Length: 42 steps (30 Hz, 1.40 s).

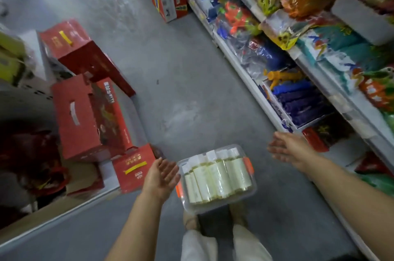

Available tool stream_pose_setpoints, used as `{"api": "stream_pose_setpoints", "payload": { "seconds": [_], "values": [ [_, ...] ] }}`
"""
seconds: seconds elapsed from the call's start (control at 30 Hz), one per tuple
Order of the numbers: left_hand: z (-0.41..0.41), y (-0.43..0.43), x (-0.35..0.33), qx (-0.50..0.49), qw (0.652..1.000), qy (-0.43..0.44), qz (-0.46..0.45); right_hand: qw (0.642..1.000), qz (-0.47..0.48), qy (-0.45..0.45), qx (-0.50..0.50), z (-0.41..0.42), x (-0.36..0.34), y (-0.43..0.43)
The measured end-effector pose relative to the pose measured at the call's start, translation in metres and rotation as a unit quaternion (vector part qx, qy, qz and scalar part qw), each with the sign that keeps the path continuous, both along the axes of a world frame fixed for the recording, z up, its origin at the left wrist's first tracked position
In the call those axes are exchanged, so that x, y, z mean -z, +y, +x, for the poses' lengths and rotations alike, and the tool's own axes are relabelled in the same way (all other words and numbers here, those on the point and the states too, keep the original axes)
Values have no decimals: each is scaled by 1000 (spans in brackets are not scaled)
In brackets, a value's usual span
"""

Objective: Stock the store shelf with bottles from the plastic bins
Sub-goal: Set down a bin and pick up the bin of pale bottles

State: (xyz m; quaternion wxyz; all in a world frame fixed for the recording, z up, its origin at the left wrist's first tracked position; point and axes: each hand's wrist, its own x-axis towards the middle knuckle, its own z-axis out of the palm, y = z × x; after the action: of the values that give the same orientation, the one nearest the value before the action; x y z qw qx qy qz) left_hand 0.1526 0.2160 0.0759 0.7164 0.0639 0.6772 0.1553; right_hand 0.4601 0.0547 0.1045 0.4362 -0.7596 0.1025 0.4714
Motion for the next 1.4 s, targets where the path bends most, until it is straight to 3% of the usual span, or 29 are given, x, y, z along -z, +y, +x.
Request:
{"api": "stream_pose_setpoints", "payload": {
  "seconds": [0.17,0.47,0.73,0.83,1.0,1.13,1.3,1.4],
  "values": [
    [-3,-22,75,-12,998,56,-33,997,-55,22,-55,25,84,1],
    [0,-26,246,66,984,162,-29,983,-136,28,-120,32,265,-6],
    [-13,-29,361,127,955,266,7,954,-196,-23,-224,21,385,-4],
    [-23,-29,387,133,934,331,-30,948,-219,-13,-231,20,417,-9],
    [-38,-35,409,127,955,263,-60,957,-236,44,-164,12,445,-26],
    [-51,-38,408,152,956,247,-39,967,-217,21,-130,13,444,-36],
    [-31,-48,396,164,966,196,-49,960,-189,83,-189,9,445,-42],
    [-30,-53,398,171,961,217,-27,965,-181,67,-175,0,435,-32]
  ]
}}
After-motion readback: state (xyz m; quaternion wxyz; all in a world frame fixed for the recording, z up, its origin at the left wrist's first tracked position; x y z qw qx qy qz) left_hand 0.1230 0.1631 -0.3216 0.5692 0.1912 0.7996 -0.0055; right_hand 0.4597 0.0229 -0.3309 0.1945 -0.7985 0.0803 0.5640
